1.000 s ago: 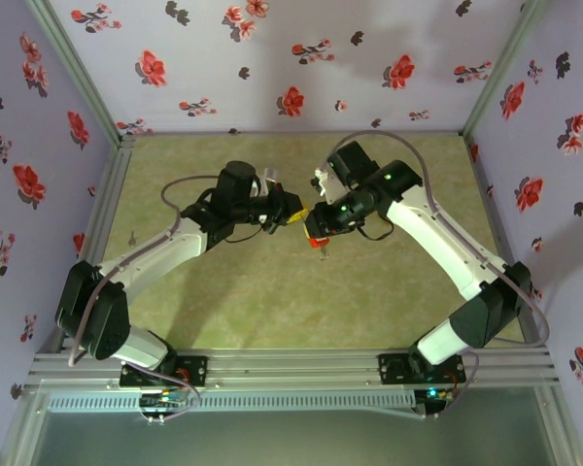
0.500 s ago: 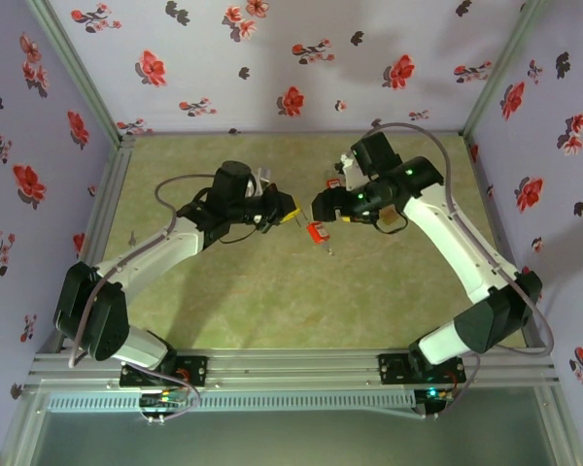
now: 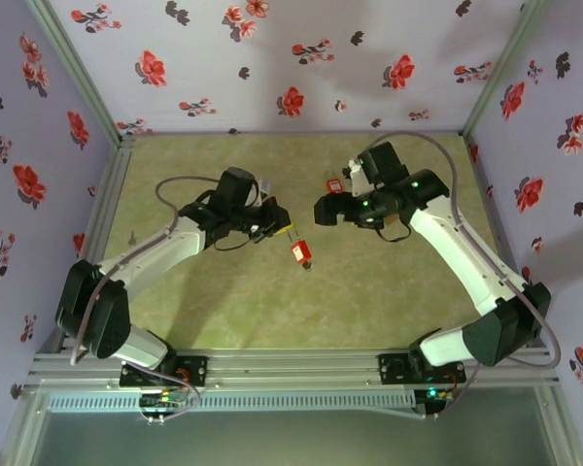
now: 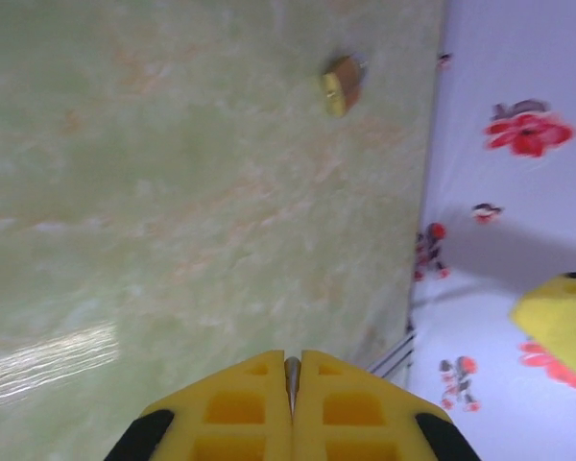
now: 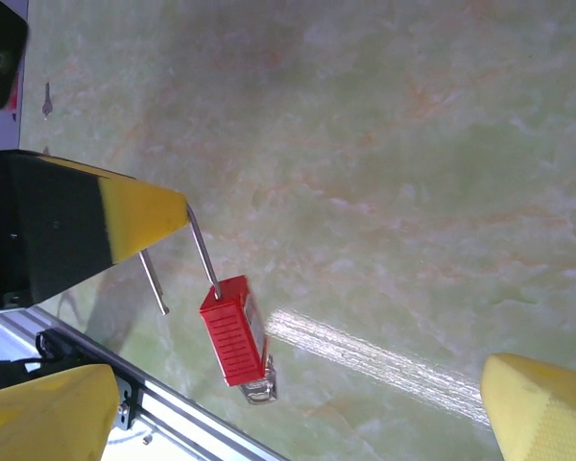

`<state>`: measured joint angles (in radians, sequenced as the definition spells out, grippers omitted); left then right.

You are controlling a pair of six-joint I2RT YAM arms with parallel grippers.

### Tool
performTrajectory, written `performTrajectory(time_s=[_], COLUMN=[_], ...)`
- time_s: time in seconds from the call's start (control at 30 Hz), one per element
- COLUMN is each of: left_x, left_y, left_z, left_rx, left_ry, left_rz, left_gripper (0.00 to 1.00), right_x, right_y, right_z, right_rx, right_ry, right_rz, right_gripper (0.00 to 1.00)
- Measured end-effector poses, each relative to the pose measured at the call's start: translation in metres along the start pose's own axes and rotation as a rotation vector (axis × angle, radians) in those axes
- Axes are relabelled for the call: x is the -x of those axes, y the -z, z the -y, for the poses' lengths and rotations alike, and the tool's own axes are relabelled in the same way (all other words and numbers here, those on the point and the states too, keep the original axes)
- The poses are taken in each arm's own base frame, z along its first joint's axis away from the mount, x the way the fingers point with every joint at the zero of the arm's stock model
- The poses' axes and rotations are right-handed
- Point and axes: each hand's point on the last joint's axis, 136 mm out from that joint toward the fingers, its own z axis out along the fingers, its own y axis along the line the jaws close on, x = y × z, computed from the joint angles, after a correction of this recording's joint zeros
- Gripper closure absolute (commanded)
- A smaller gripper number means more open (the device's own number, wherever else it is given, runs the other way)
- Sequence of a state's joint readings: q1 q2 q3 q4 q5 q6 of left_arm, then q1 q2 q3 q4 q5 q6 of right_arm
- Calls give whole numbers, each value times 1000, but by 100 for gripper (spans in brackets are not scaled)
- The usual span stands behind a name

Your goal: Unlock with the key

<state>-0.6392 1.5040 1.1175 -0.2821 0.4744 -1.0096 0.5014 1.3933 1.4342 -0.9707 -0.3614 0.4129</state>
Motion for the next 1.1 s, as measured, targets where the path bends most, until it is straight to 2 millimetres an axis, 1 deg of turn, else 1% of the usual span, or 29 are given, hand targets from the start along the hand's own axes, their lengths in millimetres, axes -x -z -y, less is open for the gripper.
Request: performTrajectory(time_s=[0.17,0.27,0.5,0.67,0.77,0.83,0.9,1.03,1.1], left_x=[-9,-13,-12,-16,-19,-19,-17,-15,-16], left_y=[-15,-17,-8,2,9,11,9,-7,-16], left_z=[-38,-54,-78,-103,-115,-115,-109,-84,-70], left_rx=[171,268,484,654,727,740,731,628,568], left_ry=[-14,-40,-123,-166,-176,-180,-188,-203,-200], left_rz=[-90,-138,-224,-284,-309,-309,-303,-284,-279], left_gripper=[100,100,100,100,100,100,100,100,100], right_x=[-5,-9,-12,-14,-16,-17,-18,-22,-28], right_y=[-6,-12,-16,-21,-24,-25,-26,-27,-26], right_z=[7,12,19,23,28,32,35,37,40], right_rx=[-11,-23,-34,-41,-48,-52,-56,-54,-54], right_ry=[-11,-18,-23,-27,-37,-44,-51,-53,-56], right_rz=[0,-13,-15,-20,-25,-25,-28,-30,-33], right_gripper=[3,3,3,3,3,3,3,3,4])
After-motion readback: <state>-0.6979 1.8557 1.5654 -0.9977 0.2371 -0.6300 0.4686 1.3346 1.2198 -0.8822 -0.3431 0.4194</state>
